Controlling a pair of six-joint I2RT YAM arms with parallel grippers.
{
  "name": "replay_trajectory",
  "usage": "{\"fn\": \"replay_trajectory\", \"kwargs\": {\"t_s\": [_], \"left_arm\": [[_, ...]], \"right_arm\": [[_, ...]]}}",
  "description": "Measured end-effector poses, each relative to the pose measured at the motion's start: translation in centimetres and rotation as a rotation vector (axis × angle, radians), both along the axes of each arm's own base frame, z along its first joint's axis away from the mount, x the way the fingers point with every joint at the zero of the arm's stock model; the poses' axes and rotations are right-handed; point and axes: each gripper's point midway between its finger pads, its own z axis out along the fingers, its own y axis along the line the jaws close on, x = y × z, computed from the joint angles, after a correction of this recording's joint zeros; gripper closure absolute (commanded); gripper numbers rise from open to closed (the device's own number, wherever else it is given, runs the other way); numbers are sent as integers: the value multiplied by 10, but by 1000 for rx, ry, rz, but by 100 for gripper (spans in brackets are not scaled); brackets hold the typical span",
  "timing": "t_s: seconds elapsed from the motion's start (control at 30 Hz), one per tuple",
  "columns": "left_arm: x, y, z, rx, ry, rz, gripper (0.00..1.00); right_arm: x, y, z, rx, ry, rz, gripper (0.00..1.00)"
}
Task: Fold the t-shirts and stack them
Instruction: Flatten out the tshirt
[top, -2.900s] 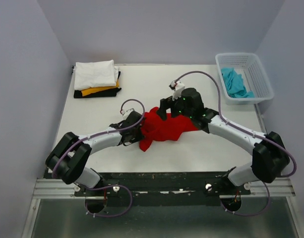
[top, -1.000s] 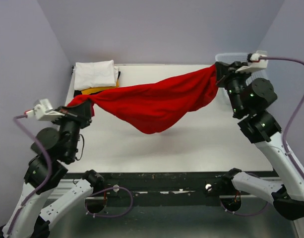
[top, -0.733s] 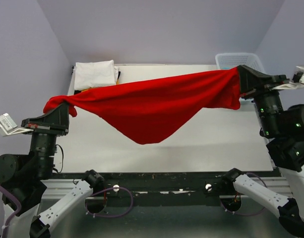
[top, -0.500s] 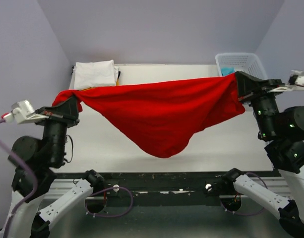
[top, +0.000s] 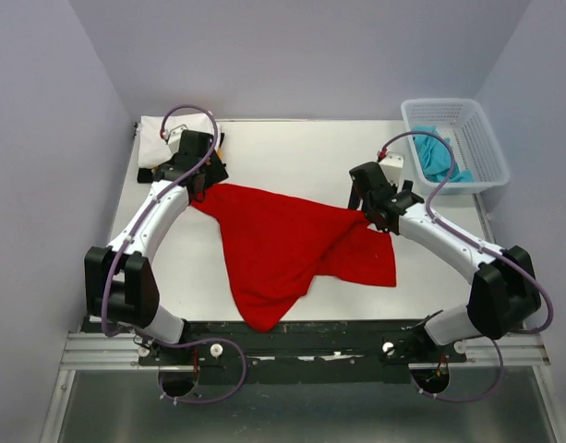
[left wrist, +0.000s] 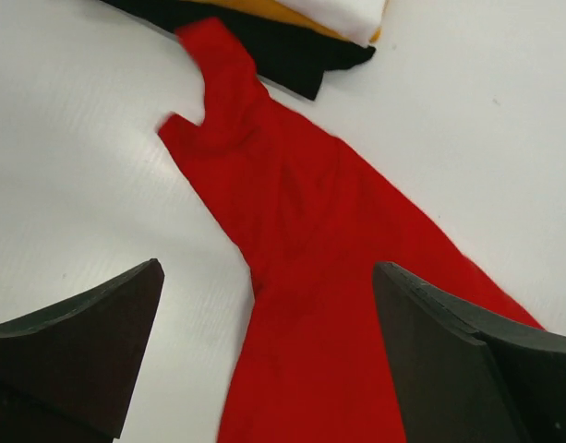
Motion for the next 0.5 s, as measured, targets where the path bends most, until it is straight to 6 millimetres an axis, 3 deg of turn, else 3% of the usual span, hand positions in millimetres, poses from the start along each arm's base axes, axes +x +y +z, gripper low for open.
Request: {"fn": "replay_trajectory", "kwargs": {"t_s": [0.1, 0.23, 0.3, 0.37, 0.47, 0.5], "left_arm": [[1, -15, -10, -31, 48, -48, 1], [-22, -46, 23, -88, -31, -152, 1], [-48, -67, 36, -121, -83, -228, 1], [-81, -89, 35, -154, -105, -310, 1], [-138, -121, 6, -205, -53, -448, 2], [-161, -129, -13, -220, -8, -494, 1]], "right_arm": [[1, -8, -11, -23, 24, -61, 0], [2, -10, 2, 28, -44, -97, 0], [-3, -14, 6, 57, -74, -110, 0], [-10, -17, 7, 85, -98, -119, 0], [-19, -21, 3, 121, -117, -127, 0], [-21, -22, 0, 132, -120, -130, 0]]}}
